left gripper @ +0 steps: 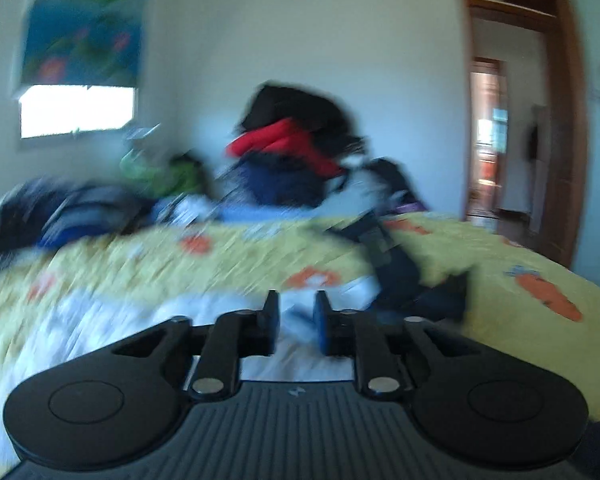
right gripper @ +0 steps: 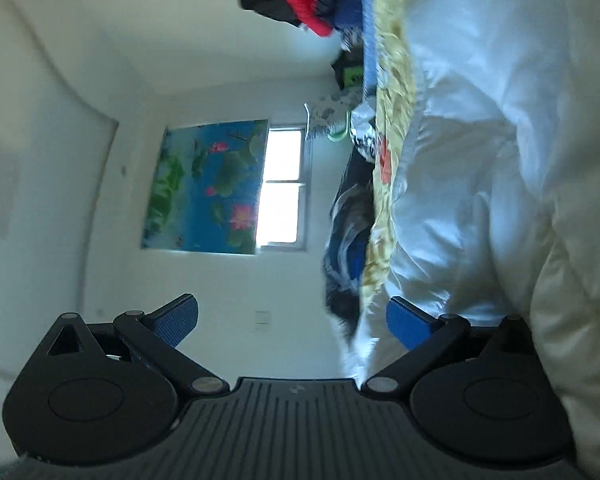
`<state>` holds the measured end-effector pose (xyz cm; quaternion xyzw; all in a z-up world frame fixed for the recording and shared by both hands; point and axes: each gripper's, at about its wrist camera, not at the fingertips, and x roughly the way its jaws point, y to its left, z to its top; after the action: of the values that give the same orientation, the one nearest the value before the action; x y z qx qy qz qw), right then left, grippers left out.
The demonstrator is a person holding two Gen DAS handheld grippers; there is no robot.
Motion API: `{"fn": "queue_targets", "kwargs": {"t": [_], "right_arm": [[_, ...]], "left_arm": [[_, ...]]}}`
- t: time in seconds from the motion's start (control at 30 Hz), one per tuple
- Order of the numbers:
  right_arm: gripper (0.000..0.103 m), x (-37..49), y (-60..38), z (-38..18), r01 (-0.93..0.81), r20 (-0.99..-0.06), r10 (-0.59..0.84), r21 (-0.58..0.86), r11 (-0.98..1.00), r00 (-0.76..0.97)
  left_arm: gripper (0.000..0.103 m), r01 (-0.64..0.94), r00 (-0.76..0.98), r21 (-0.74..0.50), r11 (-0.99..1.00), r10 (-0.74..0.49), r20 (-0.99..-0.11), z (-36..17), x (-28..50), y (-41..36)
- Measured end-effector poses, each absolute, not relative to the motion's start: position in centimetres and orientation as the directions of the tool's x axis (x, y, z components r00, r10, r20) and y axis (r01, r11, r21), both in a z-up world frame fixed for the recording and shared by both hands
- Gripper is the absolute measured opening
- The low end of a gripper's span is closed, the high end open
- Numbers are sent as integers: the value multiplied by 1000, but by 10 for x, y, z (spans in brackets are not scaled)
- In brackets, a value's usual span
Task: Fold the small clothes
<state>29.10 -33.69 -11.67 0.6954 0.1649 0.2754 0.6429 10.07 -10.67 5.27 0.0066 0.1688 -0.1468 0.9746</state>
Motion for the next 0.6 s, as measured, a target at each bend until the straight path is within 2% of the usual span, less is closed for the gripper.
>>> {"fn": "queue_targets", "kwargs": {"t": [0.07,0.1,0.17,0.23,0.3,0.37,0.43,0.6], "right_arm": [[103,288,-335,-108,-131,146,606,989,-69,782],[103,286,-333,-102,-137,128,614,990,-33,779],[102,277,-328,-85,-159,75,629,984,79,774],[103,263,-322,-66,-211,53,639,962,174,768],[103,249,-315,-50,-267,51,660,936,231,749],[103,237,-310,-36,-310,49,675,911,272,736],[103,228,-301,-23,-343,19,686,875,340,727],[103,200,-285,-7,-380,-58,677,791,479,733]], "left_arm": [[86,164,913,-102,981,-190,-360,38,102,-74],[92,77,924,-145,986,-125,-362,32,101,-55],[94,-100,932,-281,955,-9,-362,20,94,-3],[94,-289,898,-404,868,99,-428,10,93,45],[94,-464,838,-533,708,154,-524,-7,95,95],[94,-568,779,-614,549,116,-616,-25,102,132],[94,-601,758,-658,453,62,-650,-40,103,149],[94,-535,797,-746,397,-57,-602,-56,113,146]]}}
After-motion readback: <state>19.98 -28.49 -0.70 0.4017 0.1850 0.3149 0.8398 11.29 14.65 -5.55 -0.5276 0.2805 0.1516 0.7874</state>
